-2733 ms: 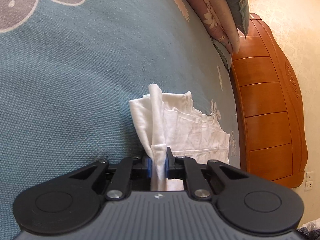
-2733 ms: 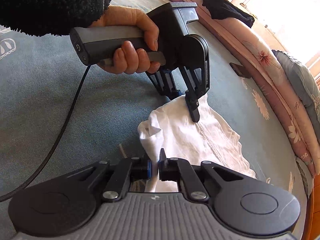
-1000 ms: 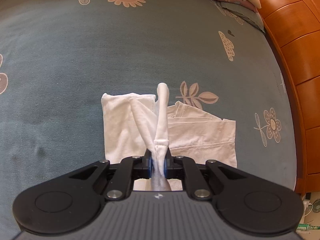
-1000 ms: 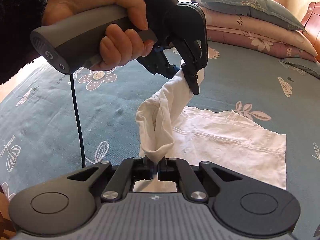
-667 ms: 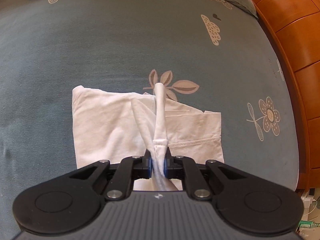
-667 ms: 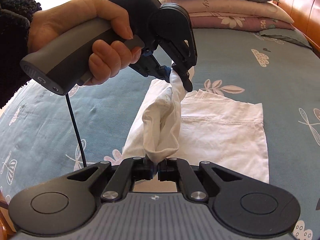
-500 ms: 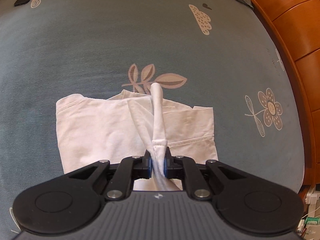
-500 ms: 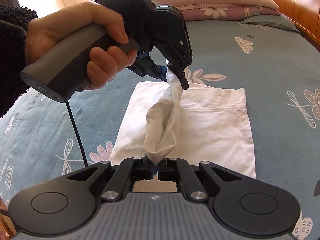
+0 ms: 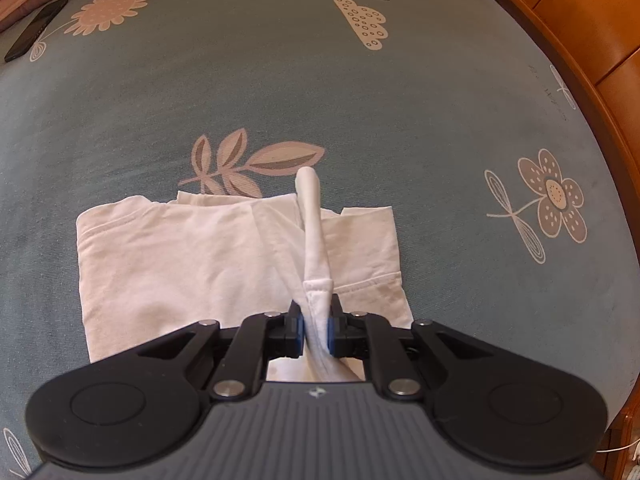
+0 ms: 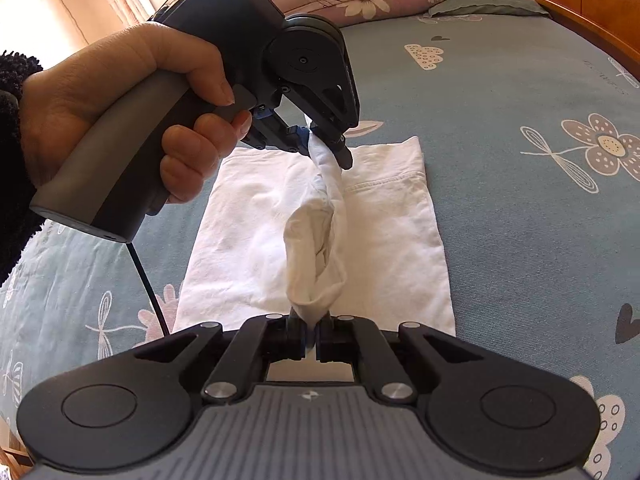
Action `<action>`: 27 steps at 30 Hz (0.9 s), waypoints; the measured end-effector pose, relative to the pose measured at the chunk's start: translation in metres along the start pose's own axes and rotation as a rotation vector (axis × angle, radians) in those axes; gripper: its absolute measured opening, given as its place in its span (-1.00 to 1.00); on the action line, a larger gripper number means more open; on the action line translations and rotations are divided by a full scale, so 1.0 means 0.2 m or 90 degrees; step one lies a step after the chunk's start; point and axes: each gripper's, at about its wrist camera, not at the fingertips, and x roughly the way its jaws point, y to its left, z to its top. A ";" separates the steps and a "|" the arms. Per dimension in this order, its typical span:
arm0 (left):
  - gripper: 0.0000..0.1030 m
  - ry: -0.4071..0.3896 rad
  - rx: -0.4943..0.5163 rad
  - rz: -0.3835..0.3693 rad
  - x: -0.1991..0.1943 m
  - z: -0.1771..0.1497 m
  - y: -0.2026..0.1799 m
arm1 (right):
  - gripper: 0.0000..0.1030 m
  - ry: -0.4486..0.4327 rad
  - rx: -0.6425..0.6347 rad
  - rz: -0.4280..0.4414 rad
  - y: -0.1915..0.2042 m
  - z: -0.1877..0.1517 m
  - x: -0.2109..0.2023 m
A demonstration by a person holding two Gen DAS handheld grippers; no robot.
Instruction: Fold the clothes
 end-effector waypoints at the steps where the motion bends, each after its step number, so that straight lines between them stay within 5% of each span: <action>1: -0.84 -0.004 0.002 0.003 0.01 0.00 -0.02 | -0.90 -0.001 0.008 -0.001 -0.03 0.00 0.00; 12: -0.82 0.023 0.014 0.041 0.23 -0.01 -0.18 | -0.82 0.040 0.132 0.024 -0.31 -0.07 0.12; 14: -0.65 0.024 0.016 0.050 0.26 -0.01 -0.20 | -0.76 0.052 0.162 0.033 -0.36 -0.08 0.15; 20: -0.40 -0.005 -0.010 0.016 0.24 0.01 -0.20 | -0.48 0.061 0.254 0.064 -0.47 -0.13 0.15; 23: -0.34 -0.025 -0.056 -0.048 0.20 0.02 -0.14 | -0.21 0.048 0.258 0.054 -0.50 -0.13 0.12; 27: -0.32 -0.062 -0.075 -0.095 0.12 0.03 -0.07 | -0.20 0.047 0.276 0.052 -0.58 -0.15 0.11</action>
